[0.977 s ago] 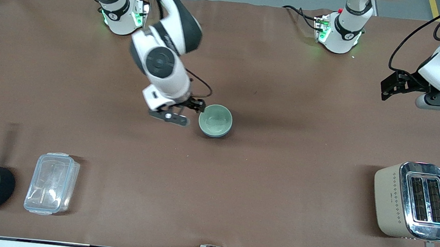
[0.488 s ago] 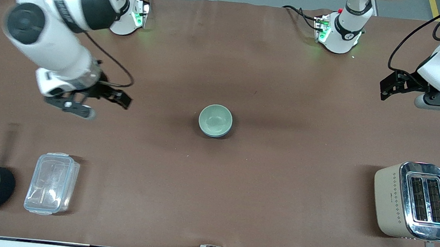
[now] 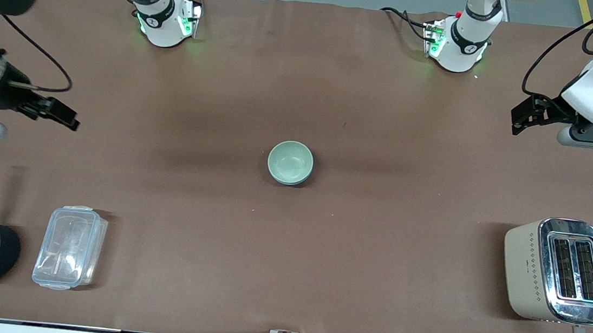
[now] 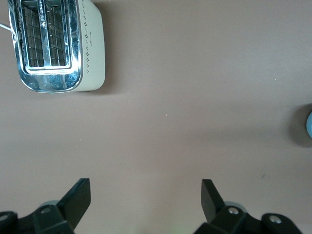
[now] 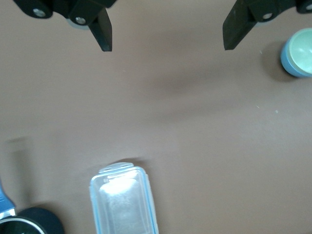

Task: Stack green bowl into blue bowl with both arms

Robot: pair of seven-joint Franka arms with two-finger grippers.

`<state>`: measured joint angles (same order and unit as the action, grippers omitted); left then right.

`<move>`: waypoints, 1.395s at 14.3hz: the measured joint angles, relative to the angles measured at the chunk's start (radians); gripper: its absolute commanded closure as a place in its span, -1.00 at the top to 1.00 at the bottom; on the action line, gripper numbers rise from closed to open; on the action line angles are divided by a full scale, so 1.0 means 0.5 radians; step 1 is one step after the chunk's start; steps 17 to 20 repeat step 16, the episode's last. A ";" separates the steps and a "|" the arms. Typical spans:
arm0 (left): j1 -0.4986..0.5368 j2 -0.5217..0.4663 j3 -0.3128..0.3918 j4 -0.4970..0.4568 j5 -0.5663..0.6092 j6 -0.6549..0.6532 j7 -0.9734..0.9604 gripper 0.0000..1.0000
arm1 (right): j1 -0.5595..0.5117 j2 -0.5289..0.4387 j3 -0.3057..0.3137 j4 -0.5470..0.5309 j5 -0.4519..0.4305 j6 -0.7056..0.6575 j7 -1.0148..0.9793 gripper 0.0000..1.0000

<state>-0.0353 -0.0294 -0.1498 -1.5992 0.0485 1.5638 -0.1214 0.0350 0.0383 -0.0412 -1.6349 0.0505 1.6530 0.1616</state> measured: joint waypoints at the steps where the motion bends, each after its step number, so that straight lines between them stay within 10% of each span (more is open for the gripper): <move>1: 0.000 0.000 0.000 0.002 0.000 0.001 0.000 1.00 | -0.043 -0.031 0.000 0.000 0.000 -0.033 -0.080 1.00; 20: -0.005 0.008 0.003 0.002 0.000 0.001 0.084 1.00 | -0.174 -0.018 0.010 0.321 -0.037 -0.258 -0.200 1.00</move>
